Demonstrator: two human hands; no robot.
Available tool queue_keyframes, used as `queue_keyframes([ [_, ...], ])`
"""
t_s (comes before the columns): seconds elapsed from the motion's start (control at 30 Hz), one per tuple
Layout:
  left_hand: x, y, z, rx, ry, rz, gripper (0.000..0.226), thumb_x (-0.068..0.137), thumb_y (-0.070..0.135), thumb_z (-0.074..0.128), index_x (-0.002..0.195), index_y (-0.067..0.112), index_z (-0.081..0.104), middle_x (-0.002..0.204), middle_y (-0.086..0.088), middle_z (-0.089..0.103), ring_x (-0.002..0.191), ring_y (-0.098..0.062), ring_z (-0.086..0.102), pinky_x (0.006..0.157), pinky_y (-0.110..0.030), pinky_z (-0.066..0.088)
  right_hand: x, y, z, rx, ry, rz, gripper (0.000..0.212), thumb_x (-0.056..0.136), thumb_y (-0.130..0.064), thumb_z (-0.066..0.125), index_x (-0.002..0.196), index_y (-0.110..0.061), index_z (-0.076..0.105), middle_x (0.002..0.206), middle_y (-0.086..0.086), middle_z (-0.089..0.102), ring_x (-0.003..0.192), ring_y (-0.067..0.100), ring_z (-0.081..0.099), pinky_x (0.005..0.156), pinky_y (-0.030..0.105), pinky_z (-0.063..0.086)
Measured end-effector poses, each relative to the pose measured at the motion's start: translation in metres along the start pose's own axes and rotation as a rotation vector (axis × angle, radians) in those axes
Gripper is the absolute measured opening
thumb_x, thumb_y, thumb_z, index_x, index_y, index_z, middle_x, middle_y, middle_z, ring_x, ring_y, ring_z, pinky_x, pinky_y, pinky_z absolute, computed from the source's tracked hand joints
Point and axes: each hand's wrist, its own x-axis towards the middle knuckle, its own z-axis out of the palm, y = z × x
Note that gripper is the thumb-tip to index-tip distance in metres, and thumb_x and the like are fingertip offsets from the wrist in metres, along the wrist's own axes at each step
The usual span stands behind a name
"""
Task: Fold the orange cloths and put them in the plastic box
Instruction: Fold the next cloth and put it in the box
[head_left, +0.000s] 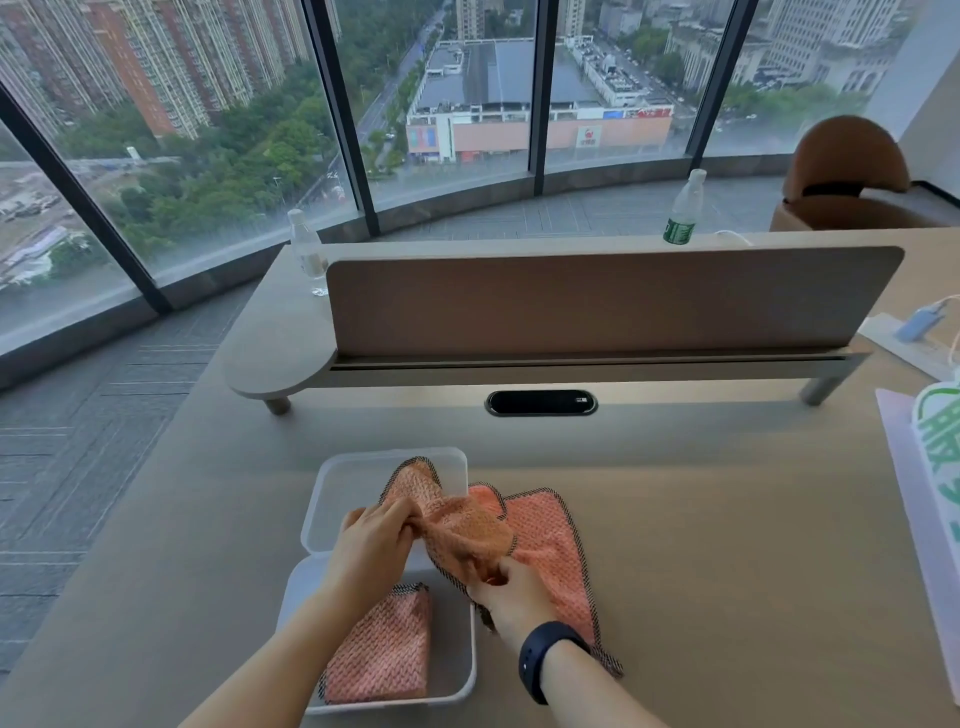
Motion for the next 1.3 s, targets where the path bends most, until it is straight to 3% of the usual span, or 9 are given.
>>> queue_keyframes([
  [0.17,0.009,-0.005,-0.002,0.011,-0.054,0.082,0.013,0.094,0.016,0.053,0.101,0.027,0.049,0.096,0.009,0.057,0.075,-0.018,0.059,0.062,-0.038,0.050,-0.003,-0.016,-0.014,0.217,0.126,-0.057,0.011,0.091,-0.003,0.057,0.084,-0.009,0.064,0.062,0.008,0.058,0.040,0.016,0.046,0.039,0.022,0.038],
  [0.3,0.018,-0.005,-0.007,0.034,-0.126,0.137,0.032,0.087,0.033,0.064,0.114,0.031,0.048,0.104,0.008,0.054,0.085,-0.016,0.058,0.066,-0.034,0.052,0.000,-0.032,-0.040,0.288,0.178,-0.141,0.009,0.091,-0.003,0.057,0.087,-0.010,0.062,0.064,0.010,0.060,0.042,0.020,0.049,0.041,0.025,0.042],
  [0.43,0.029,0.004,-0.017,0.040,-0.066,0.173,0.047,0.082,0.005,0.061,0.123,0.024,0.049,0.108,0.000,0.059,0.093,-0.023,0.059,0.069,-0.036,0.053,0.006,-0.049,-0.068,0.323,0.214,-0.169,0.013,0.090,-0.001,0.060,0.081,-0.006,0.068,0.061,0.009,0.061,0.047,0.019,0.055,0.050,0.029,0.049],
  [0.57,0.043,0.027,-0.037,-0.015,0.066,0.177,0.023,0.087,0.017,0.050,0.106,0.019,0.063,0.099,0.004,0.066,0.089,-0.018,0.061,0.071,-0.028,0.047,-0.001,-0.066,-0.105,0.419,0.210,-0.254,0.020,0.086,0.012,0.055,0.094,-0.001,0.069,0.073,0.011,0.067,0.062,0.019,0.064,0.060,0.029,0.053],
  [0.7,0.070,0.065,-0.047,-0.170,0.141,0.073,0.016,0.084,0.012,0.063,0.094,0.021,0.071,0.089,0.008,0.070,0.082,-0.015,0.064,0.071,-0.029,0.049,-0.002,-0.077,-0.158,0.200,0.304,-0.382,0.044,0.080,0.014,0.055,0.090,-0.026,0.070,0.090,0.005,0.073,0.080,0.021,0.069,0.080,0.034,0.055],
  [0.77,0.086,0.098,-0.049,-0.310,0.203,0.032,0.020,0.080,0.004,0.067,0.091,0.020,0.073,0.085,0.008,0.072,0.079,-0.012,0.066,0.072,-0.029,0.051,-0.009,-0.083,-0.187,0.114,0.414,-0.441,0.040,0.081,0.007,0.062,0.087,-0.031,0.071,0.089,-0.004,0.074,0.085,0.014,0.069,0.082,0.030,0.054],
  [0.9,0.104,0.162,-0.042,-0.526,0.225,0.070,0.023,0.081,0.000,0.066,0.089,0.019,0.074,0.083,0.011,0.072,0.078,-0.004,0.066,0.074,-0.024,0.053,-0.029,-0.088,-0.243,0.097,0.585,-0.521,0.028,0.085,0.000,0.066,0.107,-0.018,0.071,0.093,-0.006,0.073,0.086,0.002,0.068,0.082,0.020,0.051],
  [1.1,0.087,0.209,0.011,-0.482,0.029,0.091,0.029,0.080,0.000,0.065,0.092,0.024,0.076,0.089,0.015,0.073,0.085,0.002,0.065,0.081,-0.016,0.049,-0.045,-0.037,-0.299,0.206,0.654,-0.399,0.019,0.086,0.002,0.064,0.091,-0.014,0.073,0.077,0.005,0.074,0.071,0.019,0.068,0.073,0.032,0.053],
  [1.3,0.039,0.220,0.085,-0.344,-0.344,0.022,0.020,0.083,0.014,0.063,0.095,0.028,0.074,0.085,0.022,0.067,0.083,0.003,0.060,0.069,-0.001,0.038,-0.058,0.061,-0.311,0.231,0.667,-0.045,0.018,0.087,-0.004,0.059,0.075,-0.002,0.072,0.060,0.011,0.067,0.053,0.022,0.061,0.055,0.030,0.048],
])
